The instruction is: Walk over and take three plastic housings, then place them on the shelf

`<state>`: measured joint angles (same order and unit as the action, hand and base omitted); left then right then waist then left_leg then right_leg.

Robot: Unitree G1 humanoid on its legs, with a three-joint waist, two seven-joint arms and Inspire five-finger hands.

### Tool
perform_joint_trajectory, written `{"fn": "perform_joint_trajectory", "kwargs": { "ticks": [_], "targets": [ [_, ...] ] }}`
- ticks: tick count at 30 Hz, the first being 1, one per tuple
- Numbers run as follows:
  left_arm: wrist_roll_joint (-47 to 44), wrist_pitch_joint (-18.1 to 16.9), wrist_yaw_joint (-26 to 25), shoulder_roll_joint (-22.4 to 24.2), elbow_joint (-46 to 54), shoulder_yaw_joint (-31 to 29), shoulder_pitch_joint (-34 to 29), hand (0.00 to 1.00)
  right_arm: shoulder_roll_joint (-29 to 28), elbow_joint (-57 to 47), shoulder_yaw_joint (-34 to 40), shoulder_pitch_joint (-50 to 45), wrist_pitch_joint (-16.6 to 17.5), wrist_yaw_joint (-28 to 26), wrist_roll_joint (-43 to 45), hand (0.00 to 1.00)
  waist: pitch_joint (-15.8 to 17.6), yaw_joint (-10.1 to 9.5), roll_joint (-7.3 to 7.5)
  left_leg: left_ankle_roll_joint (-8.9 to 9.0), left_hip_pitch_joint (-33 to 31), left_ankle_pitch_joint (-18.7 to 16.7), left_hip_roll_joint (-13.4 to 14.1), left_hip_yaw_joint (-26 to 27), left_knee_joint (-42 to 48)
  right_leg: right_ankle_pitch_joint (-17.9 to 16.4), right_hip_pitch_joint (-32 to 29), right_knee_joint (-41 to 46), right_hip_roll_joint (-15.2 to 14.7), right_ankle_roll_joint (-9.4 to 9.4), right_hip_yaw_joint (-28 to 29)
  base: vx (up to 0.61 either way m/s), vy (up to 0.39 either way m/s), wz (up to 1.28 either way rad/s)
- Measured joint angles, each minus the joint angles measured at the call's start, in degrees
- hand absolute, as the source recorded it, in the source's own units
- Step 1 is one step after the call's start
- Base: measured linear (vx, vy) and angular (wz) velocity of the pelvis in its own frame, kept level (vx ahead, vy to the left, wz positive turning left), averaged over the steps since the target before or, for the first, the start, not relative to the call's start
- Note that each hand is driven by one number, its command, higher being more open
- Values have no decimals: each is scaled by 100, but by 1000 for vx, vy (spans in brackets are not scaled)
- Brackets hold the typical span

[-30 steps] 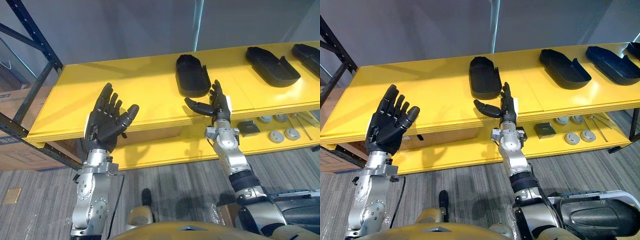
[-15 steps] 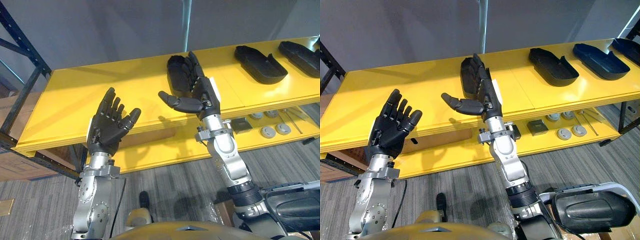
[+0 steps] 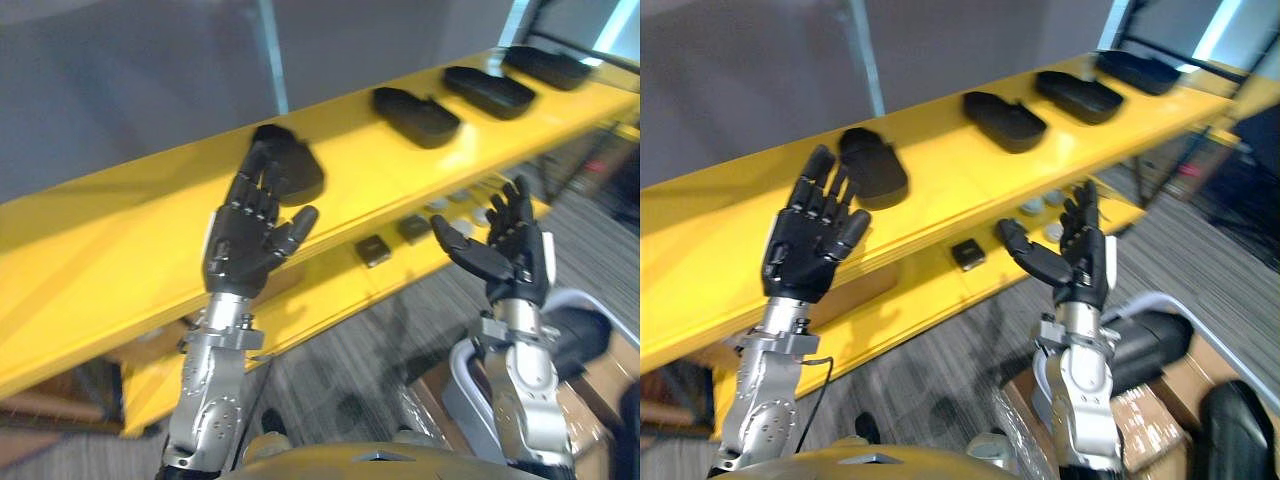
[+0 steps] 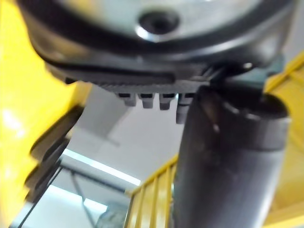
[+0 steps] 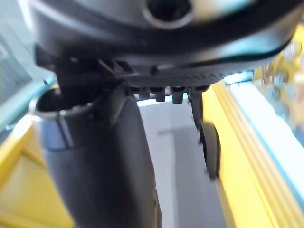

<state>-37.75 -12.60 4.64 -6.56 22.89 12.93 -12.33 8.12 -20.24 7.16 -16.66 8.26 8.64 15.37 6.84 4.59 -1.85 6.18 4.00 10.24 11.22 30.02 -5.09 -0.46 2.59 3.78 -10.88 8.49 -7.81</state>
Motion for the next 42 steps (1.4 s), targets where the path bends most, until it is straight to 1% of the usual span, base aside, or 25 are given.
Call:
{"fn": "perform_joint_trajectory", "kwargs": {
  "ticks": [4, 7, 8, 9, 11, 13, 16, 19, 21, 23, 25, 26, 27, 28, 29, 30, 32, 33, 35, 37, 38, 39, 40, 41, 42],
  "targets": [
    [21, -11, -308, 28, -103, 440, 301, 100, -164, -467, 334, -779, 50, -90, 633, 100, -69, 365, 135, 176, 364, -166, 197, 782, -1, 86, -172, -93, 209, -39, 618, 20, -8, -108],
    [42, -13, -541, 197, -261, 567, 473, 100, -382, -506, 350, -1232, 213, -382, 1347, 100, -107, 524, 157, 262, 449, -178, 333, 989, -1, 113, -222, -87, 317, -45, 642, 23, -35, -43],
    [50, -13, -569, 228, -261, 600, 483, 100, -438, -506, 338, -1286, 237, -454, 1468, 100, -109, 528, 154, 280, 447, -173, 352, 985, 0, 113, -237, -83, 340, -46, 642, 32, -57, -12],
    [261, -11, -608, 293, -261, 665, 486, 100, -510, -505, 271, -1320, 242, -587, 1563, 100, -120, 509, 134, 289, 416, -190, 373, 857, 18, 108, -284, -85, 384, -69, 643, 44, -55, -5],
    [326, -1, -675, 296, -239, 644, 450, 100, -511, -504, 28, -1242, 242, -719, 1550, 100, -197, 392, 125, 299, 264, -449, 254, 67, 127, 138, -366, -87, 427, -176, 741, 55, -36, -27],
    [434, 25, -886, 199, -49, 349, 228, 100, -403, -437, -556, -840, 241, -1007, 1413, 100, -238, 55, 126, 260, -105, -1155, 78, -1408, 932, 183, -394, -92, 536, -254, 1082, 68, -8, -69],
    [369, 30, -817, 186, 81, -135, -136, 100, 4, 17, -996, -97, 214, -1219, 1418, 100, -307, -150, 51, 240, -511, -1689, 34, -2185, 1724, 201, -425, -76, 616, -231, 1148, 40, 26, -17],
    [-62, -22, -555, 92, 80, -477, -220, 100, 25, 546, -1055, 173, -32, -1128, 1422, 100, -293, -443, 99, 213, -674, -1821, -2, -2333, 1958, 197, -450, -39, 586, -231, 1107, 40, 59, 15],
    [-218, -226, -403, 69, 81, -500, -243, 100, -33, 684, -1198, -23, -162, -1020, 1409, 100, -236, -453, 132, 179, -762, -1925, -22, -2468, 2175, 107, -524, 239, 578, -220, 1135, 44, 71, 11],
    [-264, -387, -268, 102, 81, -427, -252, 100, -185, 700, -1230, -369, -181, -955, 1213, 100, -46, -435, 130, 146, -733, -2116, -51, -2635, 2457, 27, -630, 670, 595, -238, 1310, -30, 119, -28],
    [-263, -399, -186, 67, 87, -431, -257, 100, -221, 704, -1212, -592, -145, -973, 1206, 100, 149, -428, 218, 91, -657, -2323, -82, -2439, 2727, 42, -754, 899, 563, -213, 1442, -107, 153, -83],
    [-252, -398, -198, 29, 87, -445, -275, 100, -233, 704, -1206, -568, -86, -1038, 1238, 100, 305, -433, 317, -3, -548, -2432, -96, -2190, 2885, 140, -760, 908, 502, -119, 1294, -199, 96, -99],
    [-236, -387, -227, 11, 86, -449, -281, 100, -227, 709, -1208, -525, -51, -1085, 1291, 100, 356, -438, 329, -39, -523, -2463, -81, -2080, 2913, 242, -786, 868, 497, -139, 1206, -320, 83, -120],
    [-215, -357, -321, 13, 71, -473, -281, 100, -223, 767, -1222, -389, 43, -1196, 1313, 100, 376, -442, 240, -169, -544, -2420, 88, -1756, 2837, 606, -748, 437, 477, -226, 1062, -290, 62, -97],
    [-213, -358, -327, -4, 55, -544, -270, 100, -195, 794, -1259, -269, 73, -1224, 1308, 100, 388, -439, 235, -204, -554, -2383, 131, -1612, 2790, 456, -860, 764, 460, -363, 839, -275, 63, -114],
    [-216, -357, -325, -21, -13, -736, -270, 100, -83, 908, -1433, 44, 185, -1230, 1298, 100, 387, -438, 237, -264, -590, -2212, 157, -1392, 2626, -223, -1104, 1927, 307, -613, 432, -169, 49, -72],
    [-265, -355, -279, -6, -117, -875, -269, 100, -38, 1235, -1600, 382, 365, -1158, 1170, 100, 393, -424, 213, -279, -685, -2003, 188, -1371, 2509, -662, -1118, 2929, 12, -646, 155, -188, -40, -35],
    [-292, -358, -245, 1, -185, -962, -281, 100, -39, 1545, -1738, 591, 395, -1035, 1078, 100, 397, -462, 207, -219, -776, -1882, 265, -1351, 2498, -783, -1032, 3359, -198, -747, 99, -149, -101, -14],
    [-497, -364, -66, 4, -287, -1007, -321, 100, -47, 1909, -1913, 718, 394, -903, 953, 100, 396, -561, 196, -101, -877, -1731, 398, -1335, 2497, -812, -807, 3558, -528, -760, 30, -149, -199, -21],
    [-722, -365, 182, 46, -320, -993, -437, 100, -79, 2116, -2108, 647, 386, -809, 740, 100, 392, -714, 201, 174, -1041, -1546, 691, -1258, 2570, -804, -549, 3372, -1038, -765, 21, -179, -377, -52],
    [-774, -396, 273, 77, -366, -993, -458, 100, -84, 2117, -2194, 583, 386, -800, 535, 100, 367, -741, 243, 365, -1189, -1438, 965, -1226, 2722, -686, -440, 2996, -1201, -570, -33, -182, -470, -59],
    [-765, -426, 305, 72, -430, -987, -457, 100, -88, 2119, -2231, 572, 385, -811, 449, 100, 372, -733, 230, 498, -1256, -1361, 1122, -1254, 2762, -674, -346, 2633, -1167, -85, -37, -199, -558, -72],
    [-683, -452, 295, 96, -573, -929, -505, 100, -52, 2124, -2247, 584, 346, -852, 112, 100, 363, -726, 158, 588, -1306, -1100, 1456, -1337, 2675, -1142, -136, 2090, -773, 632, -205, -245, -749, -79],
    [-690, -435, 294, 195, -664, -814, -649, 100, 122, 2121, -2244, 639, 295, -925, -130, 100, 381, -678, 77, 282, -1378, -625, 1689, -1600, 2448, -1537, -164, 1903, -464, 490, -390, -223, -773, -51],
    [-699, -317, 287, 325, -790, -626, -721, 100, 323, 2122, -2175, 571, 254, -940, -174, 100, 421, -507, -74, -153, -1495, -98, 1824, -1831, 2302, -1484, -153, 1932, -219, 348, -520, -162, -612, -10]
  ]
}}
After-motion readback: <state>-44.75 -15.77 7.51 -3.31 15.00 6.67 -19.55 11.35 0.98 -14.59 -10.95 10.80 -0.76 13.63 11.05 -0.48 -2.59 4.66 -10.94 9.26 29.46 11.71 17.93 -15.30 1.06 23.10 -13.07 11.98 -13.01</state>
